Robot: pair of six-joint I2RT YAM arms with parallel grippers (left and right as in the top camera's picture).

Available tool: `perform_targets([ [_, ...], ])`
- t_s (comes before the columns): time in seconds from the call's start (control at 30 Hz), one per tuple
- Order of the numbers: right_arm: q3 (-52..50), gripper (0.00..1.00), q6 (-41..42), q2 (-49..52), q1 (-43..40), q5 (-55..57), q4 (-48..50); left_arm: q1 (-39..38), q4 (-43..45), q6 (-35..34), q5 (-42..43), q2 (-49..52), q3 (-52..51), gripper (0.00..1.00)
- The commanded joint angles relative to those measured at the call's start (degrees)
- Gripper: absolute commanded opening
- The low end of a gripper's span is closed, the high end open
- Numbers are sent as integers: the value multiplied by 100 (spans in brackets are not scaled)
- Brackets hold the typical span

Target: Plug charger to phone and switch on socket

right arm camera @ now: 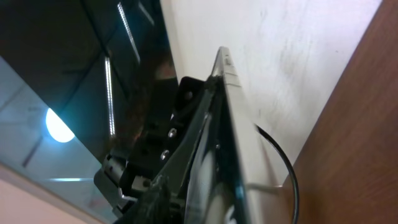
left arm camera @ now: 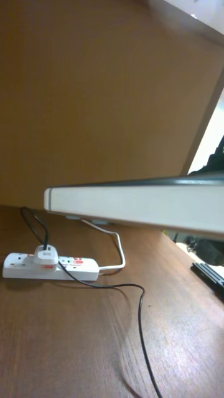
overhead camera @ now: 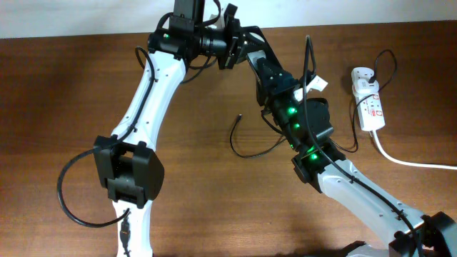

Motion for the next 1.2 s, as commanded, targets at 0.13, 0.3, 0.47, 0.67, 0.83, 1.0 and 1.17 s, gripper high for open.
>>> perform_targets([
  [0.13, 118, 97, -103, -7, 63, -55, -533, 291, -125, 1213, -229, -35, 68, 0],
  [0.3, 118, 99, -1091, -7, 63, -363, -1805, 1196, -1377, 2802, -229, -35, 68, 0],
  [0.47, 118, 99, -3344, -9, 59, -2299, -2900, 1941, -2369, 3991, -227, -35, 68, 0],
  [0.67, 118, 88, -5431, -9, -101, -2258, -5744, 2520, -3141, 5062, -225, -35, 68, 0],
  [0.83, 431, 65, -5768, -7, -101, -2006, -6500, 3069, -3180, 5080, -227, -35, 68, 0],
  [1.0, 3244, 55, -6347, 1427, -83, -1132, -8988, 3331, -3517, 5090, -232, -35, 68, 0],
  [1.17, 4666, 37, -6030, 3018, 186, -1255, -9114, 3220, -3722, 5191, -234, -35, 68, 0],
])
